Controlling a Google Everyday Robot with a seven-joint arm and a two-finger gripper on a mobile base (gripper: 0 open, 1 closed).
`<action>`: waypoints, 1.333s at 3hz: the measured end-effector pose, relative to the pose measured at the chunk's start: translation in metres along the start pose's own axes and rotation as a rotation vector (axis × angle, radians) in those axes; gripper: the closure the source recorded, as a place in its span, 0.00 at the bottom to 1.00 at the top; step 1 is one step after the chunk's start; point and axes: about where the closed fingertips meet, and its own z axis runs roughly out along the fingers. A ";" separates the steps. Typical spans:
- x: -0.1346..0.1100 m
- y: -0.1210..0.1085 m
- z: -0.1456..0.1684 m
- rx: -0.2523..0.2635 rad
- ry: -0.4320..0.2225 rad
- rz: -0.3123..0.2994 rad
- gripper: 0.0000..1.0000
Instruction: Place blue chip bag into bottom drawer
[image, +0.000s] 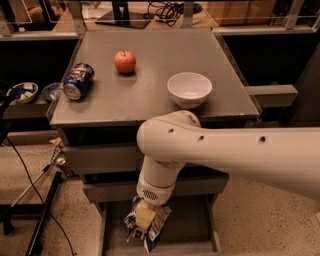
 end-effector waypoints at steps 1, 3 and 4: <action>0.002 -0.003 0.011 0.006 -0.003 0.028 1.00; 0.040 -0.054 0.096 -0.022 0.036 0.174 1.00; 0.040 -0.054 0.097 -0.023 0.037 0.174 1.00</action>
Offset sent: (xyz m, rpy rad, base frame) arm 0.0181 -0.0242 -0.0825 -0.0807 0.0174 -0.1318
